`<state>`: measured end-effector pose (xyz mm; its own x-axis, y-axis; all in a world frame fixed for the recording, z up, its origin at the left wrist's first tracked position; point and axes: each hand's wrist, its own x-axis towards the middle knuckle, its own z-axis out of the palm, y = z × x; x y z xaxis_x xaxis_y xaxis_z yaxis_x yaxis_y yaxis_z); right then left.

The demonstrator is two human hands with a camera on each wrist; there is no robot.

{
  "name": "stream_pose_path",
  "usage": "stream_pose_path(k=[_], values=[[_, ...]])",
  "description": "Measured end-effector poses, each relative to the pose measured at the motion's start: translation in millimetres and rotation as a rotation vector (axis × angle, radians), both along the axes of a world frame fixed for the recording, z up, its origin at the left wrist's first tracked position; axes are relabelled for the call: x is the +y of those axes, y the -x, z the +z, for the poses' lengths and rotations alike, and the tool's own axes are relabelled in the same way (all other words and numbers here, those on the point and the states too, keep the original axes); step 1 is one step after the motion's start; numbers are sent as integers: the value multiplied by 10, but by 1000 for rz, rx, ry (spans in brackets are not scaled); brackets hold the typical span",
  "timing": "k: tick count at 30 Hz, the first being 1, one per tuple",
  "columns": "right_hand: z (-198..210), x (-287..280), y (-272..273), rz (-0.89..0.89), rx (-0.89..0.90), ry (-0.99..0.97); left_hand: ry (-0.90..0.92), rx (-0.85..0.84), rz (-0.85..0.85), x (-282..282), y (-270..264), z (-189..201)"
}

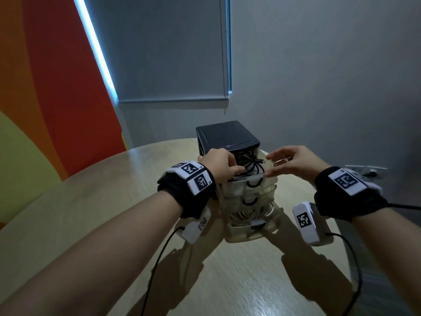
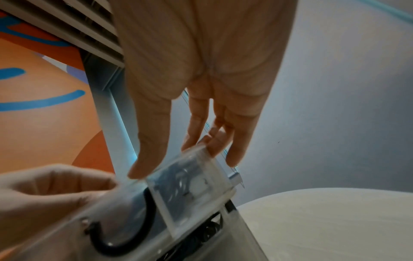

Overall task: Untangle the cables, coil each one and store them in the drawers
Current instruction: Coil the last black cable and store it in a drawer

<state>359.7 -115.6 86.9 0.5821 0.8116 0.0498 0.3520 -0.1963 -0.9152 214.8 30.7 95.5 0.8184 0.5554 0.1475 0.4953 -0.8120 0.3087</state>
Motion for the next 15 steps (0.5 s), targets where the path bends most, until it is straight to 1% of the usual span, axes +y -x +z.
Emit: stream_pose_path(k=[2, 4, 6, 8, 9, 11, 13, 15], values=[[-25, 26, 7, -15, -16, -43, -29, -67, -63, -33, 15, 6], [-49, 60, 21, -25, -27, -71, -54, -86, -168, -118, 3, 5], [-85, 83, 34, -27, -67, -90, -11, -28, -259, -231, -12, -12], [-109, 72, 44, -17, -112, -107, 32, 106, -291, -287, -38, -53], [-114, 57, 45, -2, -113, -107, 13, 179, -297, -285, -46, -69], [-120, 24, 29, 28, -85, -108, -64, 267, -310, -222, -78, -100], [-128, 15, 12, 28, -78, -127, -132, 291, -326, -175, -99, -102], [-144, 43, 5, 12, -121, -133, -203, 261, -337, -148, -108, -114]])
